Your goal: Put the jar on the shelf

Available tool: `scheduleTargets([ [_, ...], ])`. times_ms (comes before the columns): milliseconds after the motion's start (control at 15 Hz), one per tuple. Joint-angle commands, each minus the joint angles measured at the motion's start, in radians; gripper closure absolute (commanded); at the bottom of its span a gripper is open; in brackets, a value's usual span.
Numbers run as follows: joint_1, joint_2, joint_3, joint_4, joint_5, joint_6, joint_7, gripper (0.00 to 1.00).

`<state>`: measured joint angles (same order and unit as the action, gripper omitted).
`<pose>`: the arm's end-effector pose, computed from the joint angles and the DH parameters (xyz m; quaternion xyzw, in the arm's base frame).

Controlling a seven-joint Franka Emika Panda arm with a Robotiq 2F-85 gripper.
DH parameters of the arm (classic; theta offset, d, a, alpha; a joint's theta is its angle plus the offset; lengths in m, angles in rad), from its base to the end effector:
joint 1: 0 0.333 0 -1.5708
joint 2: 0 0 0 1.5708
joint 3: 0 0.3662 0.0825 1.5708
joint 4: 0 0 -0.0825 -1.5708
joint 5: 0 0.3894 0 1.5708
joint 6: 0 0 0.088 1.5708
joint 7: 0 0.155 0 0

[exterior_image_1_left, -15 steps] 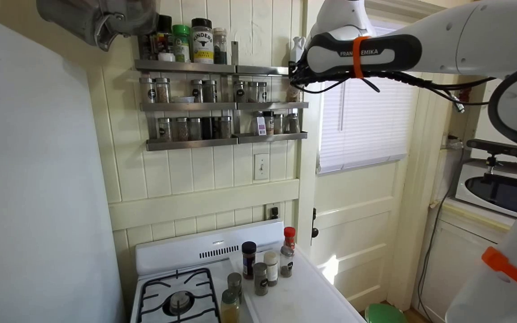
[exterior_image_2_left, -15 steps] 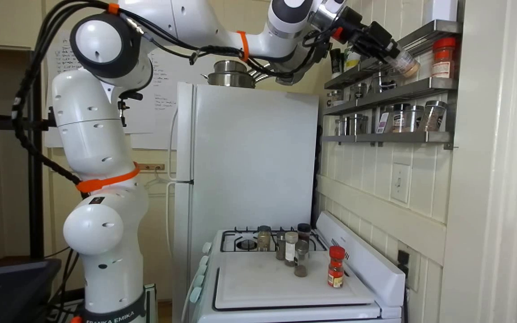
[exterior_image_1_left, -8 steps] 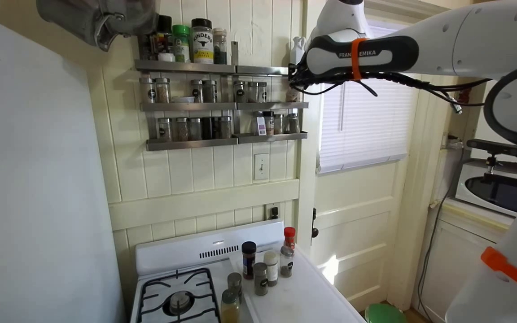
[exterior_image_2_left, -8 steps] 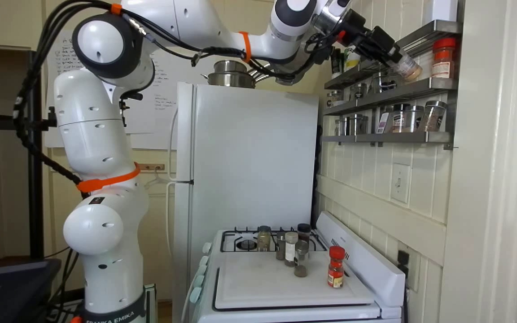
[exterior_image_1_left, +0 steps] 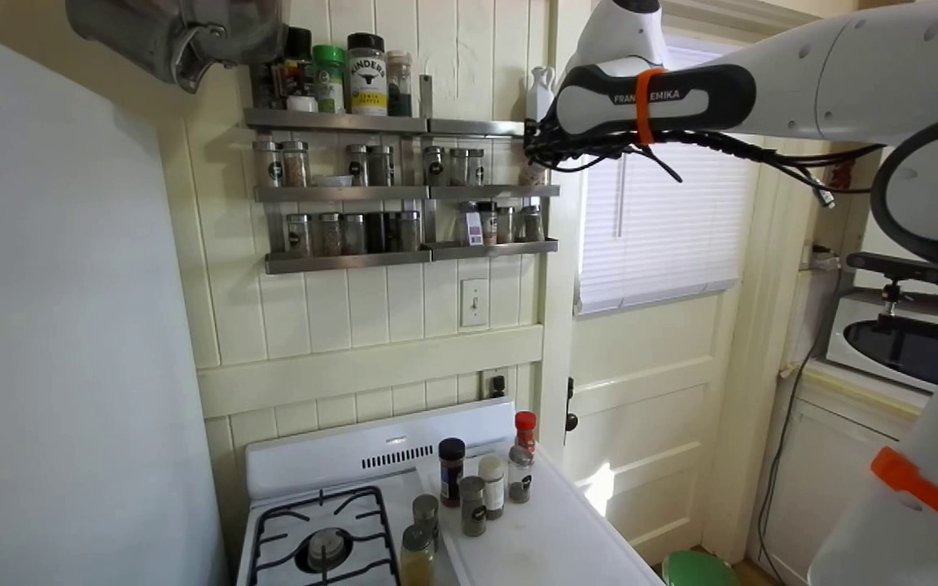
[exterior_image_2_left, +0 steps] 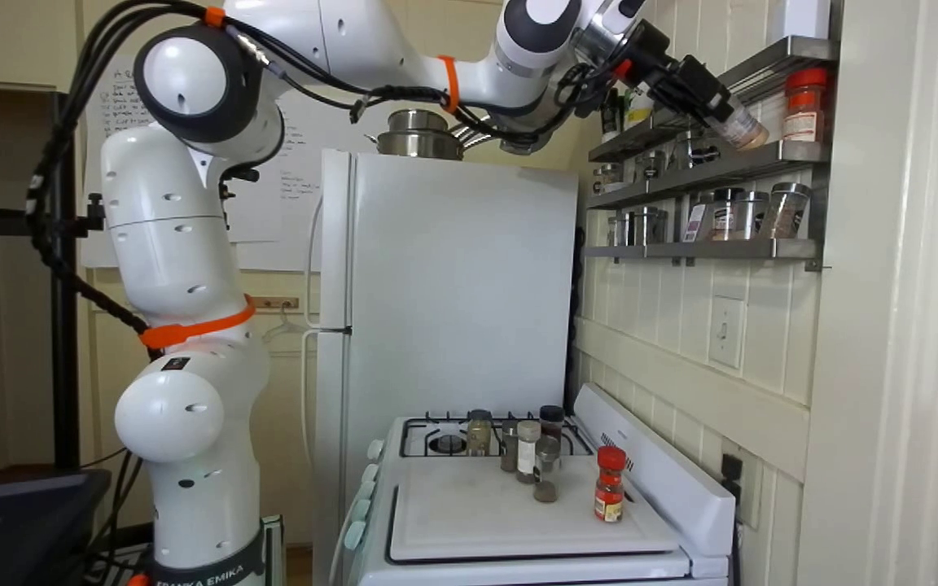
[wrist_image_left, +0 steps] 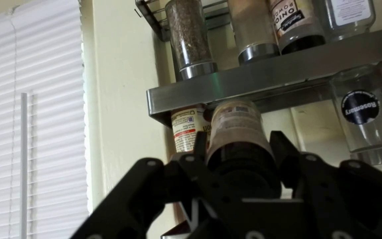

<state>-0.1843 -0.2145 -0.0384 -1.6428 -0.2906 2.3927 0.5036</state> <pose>0.5367 -0.1373 0.8308 0.8366 -0.2679 0.4731 0.0672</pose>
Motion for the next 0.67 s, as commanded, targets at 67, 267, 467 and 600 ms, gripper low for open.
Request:
scheduleTargets([
  [67,-0.002,0.021,-0.007,0.004,0.02,0.01,0.009,0.75],
  [267,-0.002,0.033,-0.008,-0.005,0.007,0.047,0.014,0.75],
  [467,-0.001,0.043,-0.009,-0.016,0.002,0.087,0.011,0.75],
  [600,-0.002,0.048,-0.01,-0.027,-0.001,0.117,0.011,0.75],
])
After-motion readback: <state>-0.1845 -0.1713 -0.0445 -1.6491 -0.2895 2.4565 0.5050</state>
